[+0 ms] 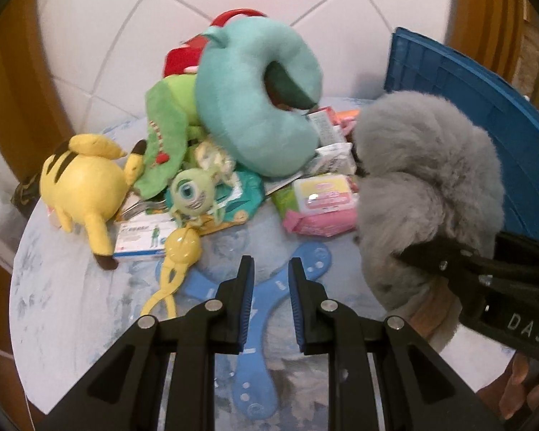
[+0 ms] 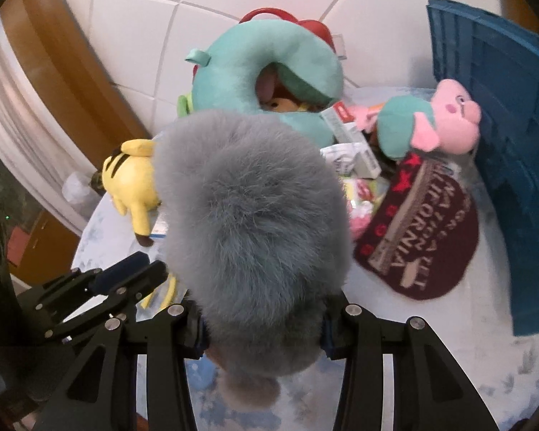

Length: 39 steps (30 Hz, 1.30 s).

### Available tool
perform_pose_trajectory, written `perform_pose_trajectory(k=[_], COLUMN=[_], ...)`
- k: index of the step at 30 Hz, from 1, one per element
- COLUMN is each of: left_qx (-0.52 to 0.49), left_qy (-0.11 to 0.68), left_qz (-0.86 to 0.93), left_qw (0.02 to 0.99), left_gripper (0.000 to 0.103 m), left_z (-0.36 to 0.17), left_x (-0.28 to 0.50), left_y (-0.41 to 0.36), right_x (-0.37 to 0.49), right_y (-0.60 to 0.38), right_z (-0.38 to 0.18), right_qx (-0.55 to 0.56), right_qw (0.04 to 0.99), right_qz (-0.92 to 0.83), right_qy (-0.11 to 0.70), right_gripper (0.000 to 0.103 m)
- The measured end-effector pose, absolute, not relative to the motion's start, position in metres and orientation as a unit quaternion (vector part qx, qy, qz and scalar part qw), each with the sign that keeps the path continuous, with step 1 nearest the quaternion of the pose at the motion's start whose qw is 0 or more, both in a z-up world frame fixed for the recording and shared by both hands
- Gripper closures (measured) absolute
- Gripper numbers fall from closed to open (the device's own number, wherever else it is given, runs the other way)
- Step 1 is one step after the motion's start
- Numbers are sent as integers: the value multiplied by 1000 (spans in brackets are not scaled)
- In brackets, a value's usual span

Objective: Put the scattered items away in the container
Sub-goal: 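Lift the yellow tongs with the left tool while the right tool lifts the grey plush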

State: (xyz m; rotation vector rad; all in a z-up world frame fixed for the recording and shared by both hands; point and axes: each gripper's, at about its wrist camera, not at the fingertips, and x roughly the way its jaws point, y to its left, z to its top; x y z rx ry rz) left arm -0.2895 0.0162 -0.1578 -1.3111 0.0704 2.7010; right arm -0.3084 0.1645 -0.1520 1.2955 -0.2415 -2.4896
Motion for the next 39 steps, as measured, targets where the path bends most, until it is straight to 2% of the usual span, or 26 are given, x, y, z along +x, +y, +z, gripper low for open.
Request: perform_pose_trajectory(k=[10,18,20,22,24,29,36,38,39], left_qx=[-408,-382,-393,-422,-452,-511,-526,-528,-529], left_qy=[44,44,32,28,30,45,60,60,58], left_qz=[903,914,913,903,890,858,848,847,846], left_qw=[132,128,107,79,52,-19,-8,4,12], left_gripper=[84,84,80,55,48,48,48,45,40], left_z=[-123,-91,-107,-136,-166,-236,-274,-281,-285], left_x=[-301,-313,-314,-317,-321,-331,-349,-358,-362], left_y=[61,89,76,56,36,-32,-76,-82,-84], right_x=[-302,-307,-312,-319,-326,-341,-361,-367,-370], right_y=[201,238,239,233,224,176,106,94,90], right_z=[-115,-69,-76,-95,-115,-174,-232,-242,-246], right_qx=[428,393,402,421,440,484,521,527,529], right_qw=[102,85,95,113,131,178,197,194,193], right_qz=[-892,-911,-906,-895,-884,-851,-825,-821,-820], right_qy=[-100,-95,-90,-88,-89,-100,-100,-100,-101], right_gripper=[59,59,59,59,59,59,59,59,59])
